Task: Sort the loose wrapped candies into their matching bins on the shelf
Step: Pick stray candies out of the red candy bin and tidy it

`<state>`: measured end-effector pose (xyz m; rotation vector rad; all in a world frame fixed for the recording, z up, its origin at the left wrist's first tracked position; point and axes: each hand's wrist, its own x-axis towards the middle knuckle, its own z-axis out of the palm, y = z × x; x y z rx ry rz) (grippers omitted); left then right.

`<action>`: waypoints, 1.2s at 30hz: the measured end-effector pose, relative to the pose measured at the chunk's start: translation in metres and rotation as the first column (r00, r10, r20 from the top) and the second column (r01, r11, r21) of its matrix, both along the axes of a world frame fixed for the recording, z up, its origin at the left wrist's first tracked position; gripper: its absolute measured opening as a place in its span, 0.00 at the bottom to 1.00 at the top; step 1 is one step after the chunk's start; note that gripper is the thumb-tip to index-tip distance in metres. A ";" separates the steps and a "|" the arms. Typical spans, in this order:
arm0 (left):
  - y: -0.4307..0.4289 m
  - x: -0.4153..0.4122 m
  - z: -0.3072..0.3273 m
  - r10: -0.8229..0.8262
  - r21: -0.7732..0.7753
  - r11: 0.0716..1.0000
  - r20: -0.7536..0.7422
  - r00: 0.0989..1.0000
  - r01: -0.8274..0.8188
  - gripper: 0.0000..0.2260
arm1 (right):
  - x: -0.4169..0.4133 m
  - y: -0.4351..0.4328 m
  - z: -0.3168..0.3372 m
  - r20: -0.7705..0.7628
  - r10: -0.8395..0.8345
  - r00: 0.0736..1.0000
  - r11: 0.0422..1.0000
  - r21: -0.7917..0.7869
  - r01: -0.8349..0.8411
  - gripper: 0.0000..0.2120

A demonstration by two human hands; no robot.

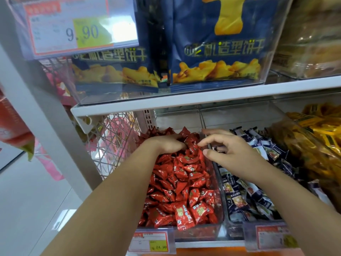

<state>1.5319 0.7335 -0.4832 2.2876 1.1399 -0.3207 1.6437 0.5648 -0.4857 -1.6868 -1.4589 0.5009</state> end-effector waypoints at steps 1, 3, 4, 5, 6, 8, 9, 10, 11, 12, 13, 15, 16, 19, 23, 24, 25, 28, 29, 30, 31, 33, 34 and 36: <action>0.001 0.001 0.000 0.001 -0.007 1.000 -0.005 1.000 -0.001 0.28 | 0.000 0.000 0.000 0.003 0.000 1.000 1.000 0.002 0.000 0.07; 0.003 0.002 0.000 0.000 -0.016 1.000 -0.031 1.000 -0.001 0.31 | -0.001 0.000 0.001 0.012 0.000 1.000 1.000 0.003 0.000 0.07; 0.002 0.002 0.000 -0.002 -0.016 1.000 -0.030 1.000 0.002 0.32 | -0.001 0.000 0.001 0.015 -0.001 1.000 1.000 0.003 0.001 0.07; 0.002 0.002 -0.001 -0.002 -0.018 1.000 -0.021 1.000 0.001 0.33 | 0.000 0.000 0.001 0.015 -0.002 1.000 1.000 0.004 0.002 0.07; 0.002 0.001 -0.003 0.002 -0.031 1.000 -0.010 1.000 -0.002 0.34 | -0.001 0.000 0.001 0.014 -0.002 1.000 1.000 0.004 0.002 0.07; 0.001 0.000 -0.006 0.005 -0.051 0.999 0.031 1.000 -0.003 0.35 | -0.001 0.000 0.001 0.019 -0.003 1.000 1.000 0.002 0.003 0.07; 0.000 0.000 -0.007 0.003 -0.059 0.998 0.042 0.999 -0.001 0.34 | 0.000 0.001 0.001 0.025 -0.004 1.000 1.000 0.000 0.004 0.07; 0.001 0.001 -0.008 -0.001 -0.059 0.998 0.048 0.999 0.004 0.34 | 0.000 0.001 0.000 0.030 -0.005 1.000 1.000 -0.003 0.005 0.07; 0.002 0.001 -0.008 -0.009 -0.061 0.998 0.049 0.999 0.012 0.34 | 0.000 0.001 0.000 0.033 -0.005 0.999 1.000 -0.006 0.005 0.07; 0.002 0.001 -0.008 -0.018 -0.059 0.998 0.046 0.999 0.021 0.35 | 0.000 0.001 0.000 0.033 -0.004 0.999 1.000 -0.006 0.004 0.07; 0.002 0.001 -0.008 -0.026 -0.060 0.998 0.046 0.999 0.029 0.35 | 0.000 0.001 0.000 0.032 -0.002 0.999 1.000 -0.005 0.002 0.07; 0.002 0.000 -0.007 -0.031 -0.070 0.997 0.046 0.998 0.034 0.35 | 0.000 0.001 0.000 0.026 0.000 1.000 1.000 -0.005 0.000 0.07; 0.002 -0.001 -0.007 -0.031 -0.073 0.997 0.053 0.998 0.035 0.35 | 0.001 0.001 0.000 0.022 0.000 1.000 1.000 -0.007 0.000 0.07; 0.001 -0.004 -0.006 -0.043 -0.065 0.997 0.095 0.995 0.049 0.33 | 0.001 0.001 0.000 0.020 0.000 1.000 1.000 -0.015 0.000 0.07; 0.000 -0.010 -0.004 -0.061 -0.021 0.998 0.117 0.991 0.064 0.32 | 0.001 0.001 0.001 0.015 0.005 1.000 1.000 -0.014 -0.005 0.07; 0.000 -0.011 -0.003 -0.068 -0.010 0.998 0.117 0.991 0.070 0.33 | 0.001 0.001 0.001 0.015 0.004 1.000 1.000 -0.014 -0.004 0.07; -0.001 -0.013 -0.002 -0.079 0.001 0.997 0.121 0.990 0.079 0.33 | 0.001 0.001 0.000 0.018 0.003 1.000 1.000 -0.013 -0.003 0.07; -0.007 -0.018 0.005 -0.112 0.021 0.994 0.151 0.982 0.110 0.30 | 0.001 0.002 -0.001 0.030 -0.001 1.000 1.000 -0.010 0.001 0.07; -0.010 -0.021 0.007 -0.124 0.028 0.992 0.176 0.977 0.121 0.27 | 0.001 0.002 -0.001 0.028 0.001 1.000 1.000 -0.011 -0.001 0.07; -0.014 -0.025 0.011 -0.138 0.037 0.990 0.194 0.971 0.133 0.25 | 0.001 0.001 -0.001 0.027 0.005 1.000 1.000 -0.012 -0.004 0.07; -0.016 -0.028 0.013 -0.150 0.053 0.988 0.210 0.966 0.142 0.24 | 0.001 0.001 -0.001 0.029 0.008 1.000 1.000 -0.013 -0.008 0.07; -0.022 -0.036 0.017 -0.178 0.094 0.983 0.238 0.955 0.160 0.23 | 0.001 0.000 0.000 0.029 0.010 1.000 1.000 -0.016 -0.009 0.07; -0.024 -0.041 0.019 -0.189 0.109 0.980 0.254 0.949 0.166 0.23 | 0.001 0.000 0.000 0.027 0.008 1.000 1.000 -0.017 -0.008 0.07; -0.030 -0.050 0.025 -0.210 0.123 0.976 0.285 0.935 0.181 0.21 | 0.001 0.000 0.000 0.030 0.006 1.000 1.000 -0.019 -0.005 0.07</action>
